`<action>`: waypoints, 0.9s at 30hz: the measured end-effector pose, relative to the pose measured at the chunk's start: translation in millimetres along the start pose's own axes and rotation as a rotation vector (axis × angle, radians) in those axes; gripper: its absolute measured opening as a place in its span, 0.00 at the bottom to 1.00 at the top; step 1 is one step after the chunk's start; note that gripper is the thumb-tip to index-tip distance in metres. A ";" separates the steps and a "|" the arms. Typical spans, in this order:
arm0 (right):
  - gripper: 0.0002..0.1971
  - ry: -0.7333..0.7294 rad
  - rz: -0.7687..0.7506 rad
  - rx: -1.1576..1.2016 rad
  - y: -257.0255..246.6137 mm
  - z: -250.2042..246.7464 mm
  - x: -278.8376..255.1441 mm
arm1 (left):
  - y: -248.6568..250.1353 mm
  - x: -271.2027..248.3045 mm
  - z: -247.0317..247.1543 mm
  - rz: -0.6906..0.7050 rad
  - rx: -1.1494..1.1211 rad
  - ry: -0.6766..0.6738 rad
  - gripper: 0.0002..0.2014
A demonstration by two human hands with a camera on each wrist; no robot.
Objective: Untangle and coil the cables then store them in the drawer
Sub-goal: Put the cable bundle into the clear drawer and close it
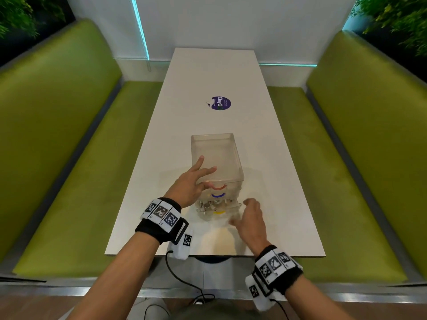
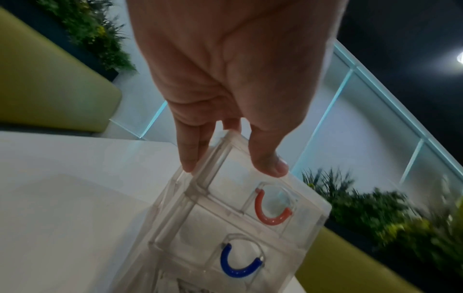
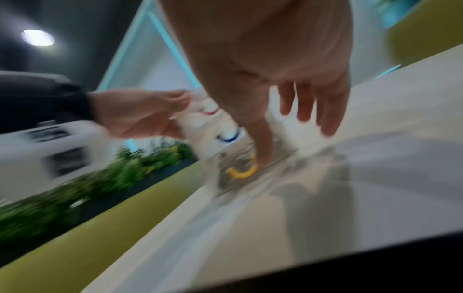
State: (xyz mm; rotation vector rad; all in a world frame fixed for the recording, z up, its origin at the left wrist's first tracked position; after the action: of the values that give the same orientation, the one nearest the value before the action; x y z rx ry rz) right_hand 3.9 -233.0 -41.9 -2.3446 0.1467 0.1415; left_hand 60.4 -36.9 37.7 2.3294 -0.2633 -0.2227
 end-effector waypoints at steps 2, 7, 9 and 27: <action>0.45 -0.143 -0.020 0.289 3.7 -4.7 13.1 | -8.2 -5.5 1.7 0.013 -0.196 0.015 0.36; 0.41 -0.222 -0.054 0.459 7.4 -6.9 31.5 | -56.5 -23.0 33.4 -0.270 -0.315 -0.016 0.70; 0.41 -0.210 -0.053 0.452 7.8 -7.6 34.9 | -64.6 -24.4 49.3 -0.309 -0.302 -0.110 0.62; 0.39 -0.007 0.229 0.449 -1.4 24.7 61.8 | -59.8 -18.3 63.1 -0.298 -0.420 0.020 0.40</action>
State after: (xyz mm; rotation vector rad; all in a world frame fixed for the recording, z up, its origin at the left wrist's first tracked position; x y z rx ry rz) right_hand 63.7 -218.3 -67.1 -1.8750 0.4009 0.2058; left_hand 35.0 -34.3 -47.4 1.9419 0.1336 -0.3634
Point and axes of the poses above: each hand's wrist, its own x-axis towards the middle knuckle, its own z-axis out of the palm, y = z × x, the point moved 1 cm from there along x, towards the middle knuckle, and after that the axes turned 3 degrees about -z, right-handed, at the moved point
